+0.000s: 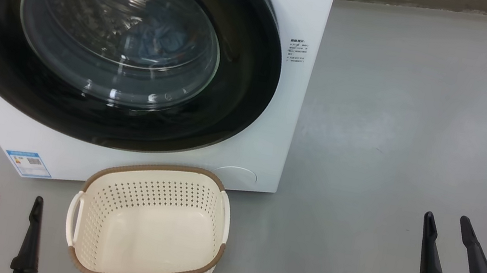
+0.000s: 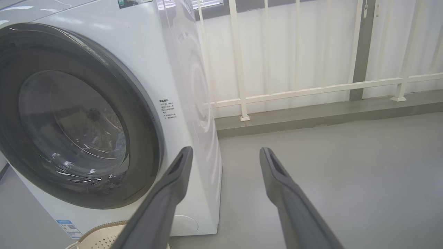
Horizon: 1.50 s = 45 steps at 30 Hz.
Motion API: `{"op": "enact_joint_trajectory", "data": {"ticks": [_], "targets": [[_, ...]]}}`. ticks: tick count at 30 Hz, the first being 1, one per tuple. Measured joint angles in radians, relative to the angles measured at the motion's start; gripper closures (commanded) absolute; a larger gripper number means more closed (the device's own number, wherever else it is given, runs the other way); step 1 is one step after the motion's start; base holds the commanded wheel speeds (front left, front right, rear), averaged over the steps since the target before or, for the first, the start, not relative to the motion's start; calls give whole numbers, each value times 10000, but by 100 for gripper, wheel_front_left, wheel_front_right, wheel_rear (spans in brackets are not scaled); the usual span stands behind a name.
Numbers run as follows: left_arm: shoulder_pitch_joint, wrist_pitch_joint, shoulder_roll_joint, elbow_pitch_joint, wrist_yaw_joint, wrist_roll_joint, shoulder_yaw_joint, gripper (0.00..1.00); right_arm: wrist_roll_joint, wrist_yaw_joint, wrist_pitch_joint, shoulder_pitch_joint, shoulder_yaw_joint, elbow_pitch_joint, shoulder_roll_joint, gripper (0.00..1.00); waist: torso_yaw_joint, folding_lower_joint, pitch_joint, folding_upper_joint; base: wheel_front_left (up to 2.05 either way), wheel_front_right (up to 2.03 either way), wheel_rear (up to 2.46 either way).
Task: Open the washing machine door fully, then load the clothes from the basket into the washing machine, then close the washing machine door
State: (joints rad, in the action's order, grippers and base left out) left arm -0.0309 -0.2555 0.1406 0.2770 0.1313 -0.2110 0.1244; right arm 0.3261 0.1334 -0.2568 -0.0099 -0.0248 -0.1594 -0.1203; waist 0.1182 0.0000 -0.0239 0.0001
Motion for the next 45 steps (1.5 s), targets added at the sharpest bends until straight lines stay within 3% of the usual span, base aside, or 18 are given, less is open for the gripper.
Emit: {"op": "enact_joint_trajectory", "data": {"ticks": [20, 21, 26, 32, 45], "targets": [[152, 0, 10, -61, 0, -29, 8, 0, -2, 2, 0, 0, 67, 35, 31, 0, 48, 0, 38, 0, 0, 0, 0], [165, 4, -25, 6, 0, -33, 6, 100, -4, 2, 2, 1, 84, -33, 46, 100, 48, -1, 39, 0, 0, 0, 0], [333, 52, -385, 470, 0, -82, -52, 100, 2, 2, 33, 247, 224, -602, 303, 100, 46, 0, 40, 0, 0, 0, 0], [363, 259, -393, 497, 0, -709, -54, 100, 625, 2, 192, 252, 203, -633, 293, 100, -21, 21, 73, 0, 0, 0, 0], [348, 617, -420, 489, 0, -2150, -113, 100, 1931, 2, 548, 222, 159, -665, 295, 100, -151, 0, 67, 0, 0, 0, 0]]}}
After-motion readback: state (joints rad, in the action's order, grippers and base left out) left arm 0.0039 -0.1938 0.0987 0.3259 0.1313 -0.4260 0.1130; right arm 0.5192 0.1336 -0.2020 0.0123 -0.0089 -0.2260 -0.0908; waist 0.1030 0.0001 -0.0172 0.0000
